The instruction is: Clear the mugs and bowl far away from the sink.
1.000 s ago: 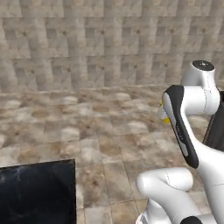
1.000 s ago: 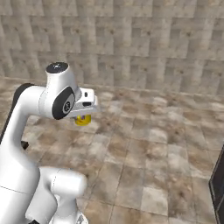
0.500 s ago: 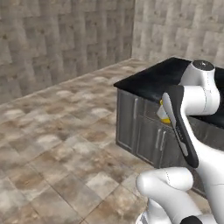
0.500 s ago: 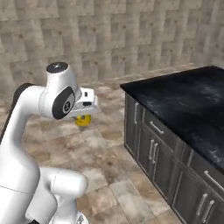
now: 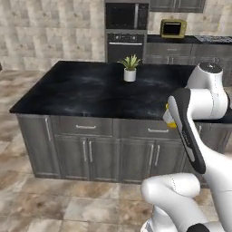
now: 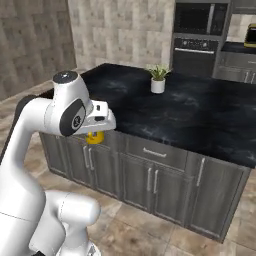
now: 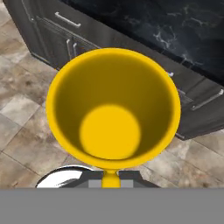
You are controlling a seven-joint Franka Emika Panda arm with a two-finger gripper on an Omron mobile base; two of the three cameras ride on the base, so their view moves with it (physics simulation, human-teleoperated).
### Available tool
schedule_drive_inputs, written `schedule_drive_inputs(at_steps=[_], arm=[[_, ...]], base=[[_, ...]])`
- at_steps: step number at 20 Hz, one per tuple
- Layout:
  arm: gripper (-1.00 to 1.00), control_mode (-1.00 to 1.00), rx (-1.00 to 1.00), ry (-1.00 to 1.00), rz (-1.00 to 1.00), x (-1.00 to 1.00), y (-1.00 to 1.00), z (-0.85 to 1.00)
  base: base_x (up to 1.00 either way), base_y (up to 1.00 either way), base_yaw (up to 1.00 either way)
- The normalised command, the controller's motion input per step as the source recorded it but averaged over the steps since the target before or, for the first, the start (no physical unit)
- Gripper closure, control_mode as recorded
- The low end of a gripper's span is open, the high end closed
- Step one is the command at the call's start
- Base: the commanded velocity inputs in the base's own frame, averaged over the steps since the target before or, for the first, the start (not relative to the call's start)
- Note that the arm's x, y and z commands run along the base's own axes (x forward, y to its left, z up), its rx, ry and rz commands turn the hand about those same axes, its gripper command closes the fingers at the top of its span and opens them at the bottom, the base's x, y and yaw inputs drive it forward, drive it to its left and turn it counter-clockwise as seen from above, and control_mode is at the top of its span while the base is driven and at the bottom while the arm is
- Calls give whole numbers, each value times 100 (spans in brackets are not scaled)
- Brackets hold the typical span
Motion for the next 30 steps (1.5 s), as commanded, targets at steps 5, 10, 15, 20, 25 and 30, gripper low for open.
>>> schedule_drive_inputs(at_steps=[5, 10, 15, 20, 25, 30], arm=[[100, 100, 0, 0, 0, 0, 0, 0], [100, 100, 0, 0, 0, 0, 0, 0], [100, 100, 0, 0, 0, 0, 0, 0], [100, 100, 0, 0, 0, 0, 0, 0], [100, 100, 0, 0, 0, 0, 0, 0], [100, 100, 0, 0, 0, 0, 0, 0]], base=[[68, 89, -62], [100, 97, -43], [95, 40, -33], [73, 4, -14], [45, 0, 8], [21, 0, 38]])
